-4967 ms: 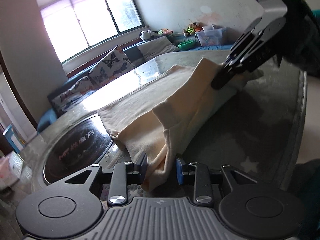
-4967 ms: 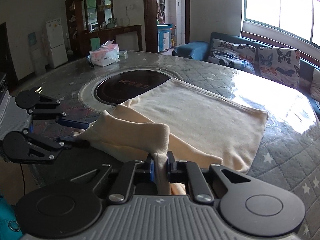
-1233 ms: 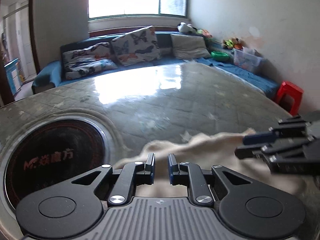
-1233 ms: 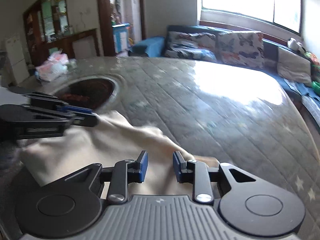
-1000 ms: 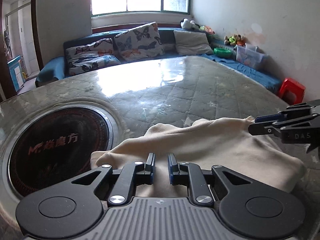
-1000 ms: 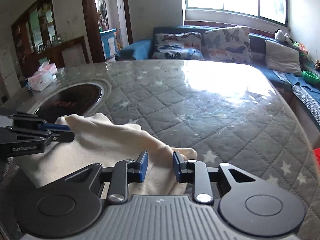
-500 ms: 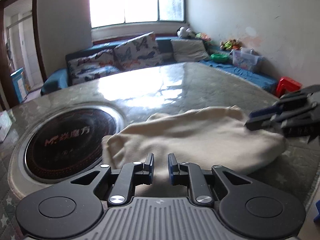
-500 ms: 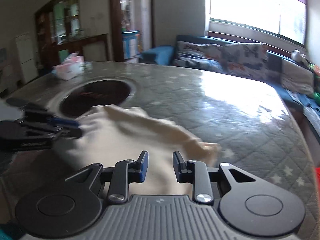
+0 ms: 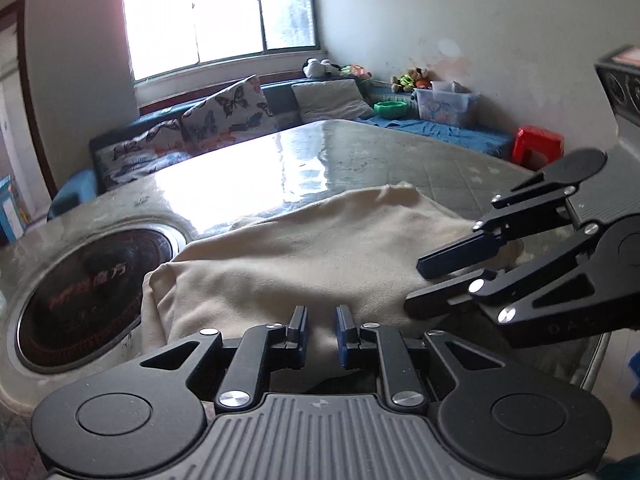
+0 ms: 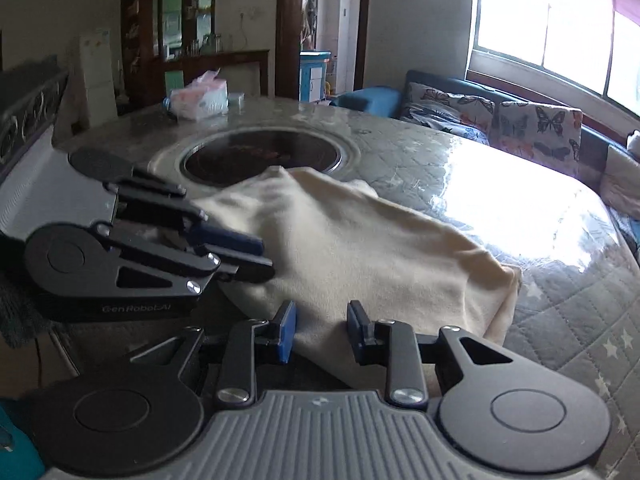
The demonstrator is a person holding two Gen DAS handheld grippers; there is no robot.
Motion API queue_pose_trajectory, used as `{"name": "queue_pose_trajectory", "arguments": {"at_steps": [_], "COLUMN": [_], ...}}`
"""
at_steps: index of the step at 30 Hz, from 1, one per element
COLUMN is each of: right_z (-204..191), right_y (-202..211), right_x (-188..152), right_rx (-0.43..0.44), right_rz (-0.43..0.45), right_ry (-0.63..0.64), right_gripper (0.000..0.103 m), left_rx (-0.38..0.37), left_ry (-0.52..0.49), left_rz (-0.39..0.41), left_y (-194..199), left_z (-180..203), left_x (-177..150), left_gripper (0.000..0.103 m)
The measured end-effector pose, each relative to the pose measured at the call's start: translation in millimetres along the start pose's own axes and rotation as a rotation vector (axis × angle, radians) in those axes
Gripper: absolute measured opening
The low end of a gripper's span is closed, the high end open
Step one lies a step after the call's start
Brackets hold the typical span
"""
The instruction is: Fold clothes
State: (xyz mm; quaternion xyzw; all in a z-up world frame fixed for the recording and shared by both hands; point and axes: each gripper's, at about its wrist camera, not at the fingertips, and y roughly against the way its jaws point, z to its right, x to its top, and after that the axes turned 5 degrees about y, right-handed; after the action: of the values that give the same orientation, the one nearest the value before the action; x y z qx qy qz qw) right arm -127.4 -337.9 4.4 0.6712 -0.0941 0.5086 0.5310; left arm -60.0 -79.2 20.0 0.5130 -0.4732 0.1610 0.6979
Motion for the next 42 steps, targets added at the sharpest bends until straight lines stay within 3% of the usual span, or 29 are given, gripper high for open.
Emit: {"name": "queue_pose_trajectory", "arguments": {"at_steps": [8, 17, 20, 23, 24, 26, 28, 30, 33, 42], "right_z": [26, 41, 43, 47, 48, 49, 51, 53, 57, 82], "right_y": [6, 9, 9, 7, 7, 4, -1, -4, -12, -52], "right_x": [-10, -15, -10, -6, -4, -1, 4, 8, 16, 41], "right_rx": [-0.018, -0.040, -0.037, -0.038, -0.039, -0.043, -0.045, -0.049, -0.037, -0.024], "right_rz": [-0.011, -0.016, -0.020, -0.014, -0.011, -0.005, 0.000, 0.006, 0.010, -0.025], "right_ry": [-0.113, -0.146, -0.146, -0.152, -0.154, -0.155, -0.152, -0.151, -0.153, -0.158], "right_gripper": [0.028, 0.029, 0.035, 0.037, 0.041, 0.047, 0.059, 0.062, 0.071, 0.081], "left_rx": [0.042, 0.048, 0.045, 0.028, 0.021, 0.036, 0.053, 0.051, 0.063, 0.080], "left_ry": [0.134, 0.267, 0.299, 0.319, 0.322, 0.311, 0.303, 0.316, 0.337, 0.379], "left_rz": [-0.011, -0.007, -0.006, -0.006, -0.005, -0.004, -0.003, -0.001, 0.008, 0.045], "left_y": [3, 15, 17, 17, 17, 17, 17, 17, 19, 25], "left_z": [-31, -64, -71, -70, -69, -65, -62, -64, -70, -85], "left_x": [-3, -8, -9, -8, -6, -3, -1, 1, 3, 13], "left_gripper": [0.019, 0.024, 0.026, 0.041, 0.053, 0.065, 0.081, 0.085, 0.101, 0.103]}}
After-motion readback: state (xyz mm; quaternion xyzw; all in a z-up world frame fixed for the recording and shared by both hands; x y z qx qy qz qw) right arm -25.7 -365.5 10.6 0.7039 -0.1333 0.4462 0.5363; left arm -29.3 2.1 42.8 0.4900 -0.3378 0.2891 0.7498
